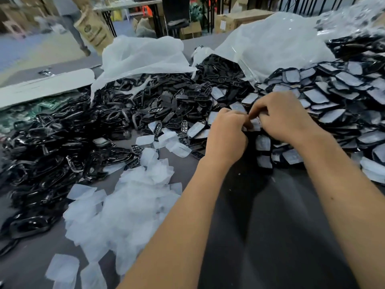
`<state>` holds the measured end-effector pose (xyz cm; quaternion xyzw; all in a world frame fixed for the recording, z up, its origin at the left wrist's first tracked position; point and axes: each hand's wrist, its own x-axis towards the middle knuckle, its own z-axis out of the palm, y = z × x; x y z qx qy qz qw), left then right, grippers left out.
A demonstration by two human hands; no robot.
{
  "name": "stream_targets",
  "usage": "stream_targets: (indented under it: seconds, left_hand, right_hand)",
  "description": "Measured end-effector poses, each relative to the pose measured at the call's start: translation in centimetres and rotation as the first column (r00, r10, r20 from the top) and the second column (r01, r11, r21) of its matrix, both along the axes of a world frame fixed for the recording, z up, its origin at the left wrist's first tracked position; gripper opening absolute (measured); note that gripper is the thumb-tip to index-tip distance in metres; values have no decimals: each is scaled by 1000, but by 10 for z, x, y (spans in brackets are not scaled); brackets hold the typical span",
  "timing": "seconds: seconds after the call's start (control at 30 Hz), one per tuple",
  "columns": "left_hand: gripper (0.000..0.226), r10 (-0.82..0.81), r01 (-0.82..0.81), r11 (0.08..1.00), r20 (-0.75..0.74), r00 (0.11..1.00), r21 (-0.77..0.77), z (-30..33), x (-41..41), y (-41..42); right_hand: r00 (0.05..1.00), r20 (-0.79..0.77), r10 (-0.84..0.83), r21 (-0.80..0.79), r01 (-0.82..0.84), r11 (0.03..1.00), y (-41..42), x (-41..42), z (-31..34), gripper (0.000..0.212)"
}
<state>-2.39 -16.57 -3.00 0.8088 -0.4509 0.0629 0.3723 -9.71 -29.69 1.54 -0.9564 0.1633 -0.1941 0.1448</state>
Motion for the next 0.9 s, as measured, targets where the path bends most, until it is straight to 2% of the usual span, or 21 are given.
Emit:
stream_targets:
  seconds: [0.07,0.2,0.3,0.37,0.47,0.53,0.6,0.7,0.77,0.83,0.9]
  left_hand:
    - [31,54,-57,996,-40,998,-65,7,6,13]
    - [31,269,-269,963,-39,962,21,19,30,55]
    - [21,398,-394,914,-26,917,100,23,51,98]
    - [23,496,-487,858,-12,868,162,24,64,126]
    - [34,598,-588,755,63,799,290,19,85,172]
    - [39,637,-617,687,90,766,383,14,95,196]
    - [47,654,-623,659,88,751,423,10,102,212]
    - [47,675,-648,661,78,734,377,5,102,218]
    - [46,701,-682,669,55,711,294,3,102,217]
    - [44,739,-728,643,59,672,236,2,104,216]
    - [44,752,-739,618,72,655,267,2,107,213]
  right_hand:
    - [997,74,-18,-4,18,1000,13,13,3,39]
    - [987,148,66,59,-76,995,59,49,2,39]
    - [972,101,211,86,-220,972,104,80,-7,37]
    - [954,58,293,65,-296,953,129,100,-14,36]
    - [919,-126,374,-145,-390,910,160,127,-25,44]
    - [916,-222,334,-189,-376,907,168,138,-29,50]
    - [923,-250,293,-177,-341,923,171,146,-31,50]
    - [946,-190,264,-131,-291,948,170,150,-30,41]
    - [962,-133,237,-92,-250,964,166,151,-29,30]
    - [972,-101,213,-104,-223,969,162,151,-29,18]
    - [971,-117,210,-125,-225,966,158,151,-30,7]
